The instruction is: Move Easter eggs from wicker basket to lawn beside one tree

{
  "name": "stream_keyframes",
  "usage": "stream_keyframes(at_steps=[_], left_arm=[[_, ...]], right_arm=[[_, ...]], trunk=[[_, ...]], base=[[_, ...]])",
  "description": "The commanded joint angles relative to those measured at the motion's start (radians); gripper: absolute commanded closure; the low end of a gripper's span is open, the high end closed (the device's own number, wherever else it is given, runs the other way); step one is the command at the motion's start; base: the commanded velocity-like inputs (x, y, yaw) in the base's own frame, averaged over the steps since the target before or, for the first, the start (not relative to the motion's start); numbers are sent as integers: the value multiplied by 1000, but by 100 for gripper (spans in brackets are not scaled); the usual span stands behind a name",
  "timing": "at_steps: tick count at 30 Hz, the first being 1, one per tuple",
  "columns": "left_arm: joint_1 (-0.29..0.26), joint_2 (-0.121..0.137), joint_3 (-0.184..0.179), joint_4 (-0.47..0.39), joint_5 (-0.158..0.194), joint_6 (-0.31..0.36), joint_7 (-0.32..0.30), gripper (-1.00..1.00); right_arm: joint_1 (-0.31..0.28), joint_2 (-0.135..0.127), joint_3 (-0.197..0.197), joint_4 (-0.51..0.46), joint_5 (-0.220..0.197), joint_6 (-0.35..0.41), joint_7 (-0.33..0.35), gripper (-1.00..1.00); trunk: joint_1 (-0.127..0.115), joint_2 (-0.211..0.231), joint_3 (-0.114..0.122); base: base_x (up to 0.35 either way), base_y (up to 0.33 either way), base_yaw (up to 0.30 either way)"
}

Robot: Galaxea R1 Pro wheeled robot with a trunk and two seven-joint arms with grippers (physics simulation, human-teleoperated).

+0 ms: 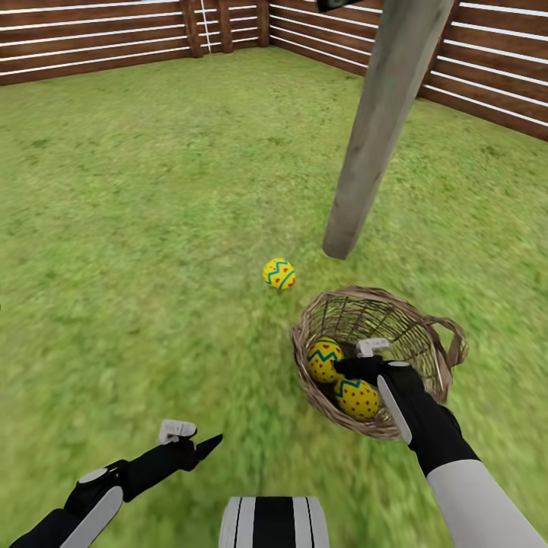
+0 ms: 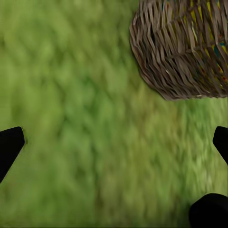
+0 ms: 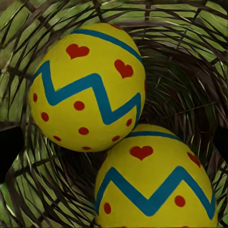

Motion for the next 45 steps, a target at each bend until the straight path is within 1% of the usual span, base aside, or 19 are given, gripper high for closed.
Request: stream_keyframes(at_steps=[1, 6, 9, 11, 13, 15, 17, 28, 30, 31, 34, 36, 39, 45], left_arm=[[-1, 0, -2, 1, 10, 6, 0, -100], [-1, 0, -2, 3, 10, 6, 1, -100], [-1, 0, -2, 4, 10, 6, 3, -100], [-1, 0, -1, 4, 10, 6, 4, -100], [-1, 0, 1, 4, 10, 6, 5, -100], [-1, 0, 1, 4, 10, 6, 5, -100], [-1, 0, -1, 5, 10, 6, 5, -100], [-1, 0, 1, 4, 10, 6, 6, -100], [-1, 0, 1, 4, 10, 6, 6, -100], [-1, 0, 1, 4, 10, 6, 6, -100], [-1, 0, 1, 5, 10, 6, 7, -100], [-1, 0, 1, 5, 10, 6, 7, -100], [-1, 0, -1, 5, 10, 6, 8, -100], [-1, 0, 1, 5, 10, 6, 7, -100]], right_arm=[[0, -1, 2, -1, -9, 5, -3, -100], [0, -2, 1, -1, -14, 4, -3, -100], [0, -2, -11, 1, -19, 3, -3, -100], [0, -2, -36, 3, -20, 3, -3, -100], [-1, 1, -75, 7, -21, 2, -3, -100], [0, 2, -96, 9, -21, 3, -3, -100], [0, 2, -104, 10, -22, 3, -3, -100], [0, 2, -111, 13, -25, 11, -1, -100], [0, 2, -129, 14, -25, 13, 0, -100], [0, 2, -156, 15, -25, 15, 0, -100], [0, 2, -209, 32, -25, 16, 0, -100], [0, 2, -230, 42, -25, 16, 0, -100], [-1, 2, -239, 47, -25, 15, 0, -100], [-1, 3, -241, 48, -26, 14, 0, -100]], trunk=[[0, 0, -1], [0, 0, -1], [0, 0, -1], [0, 0, -1], [0, 0, -1], [0, 0, -1], [0, 0, -1], [0, 0, -1], [0, 0, -1], [0, 0, -1], [0, 0, -1], [0, 0, -1], [0, 0, -1], [0, 0, -1]], base=[[89, 131, 0], [86, 39, 0], [257, 3, 0], [95, 1, 0], [29, 0, 0], [22, 0, 0], [141, 67, 0], [80, 61, 0], [4, 3, 0], [1, 1, 0], [0, 0, 0], [70, 35, 0], [181, 105, 0], [25, 32, 0]])
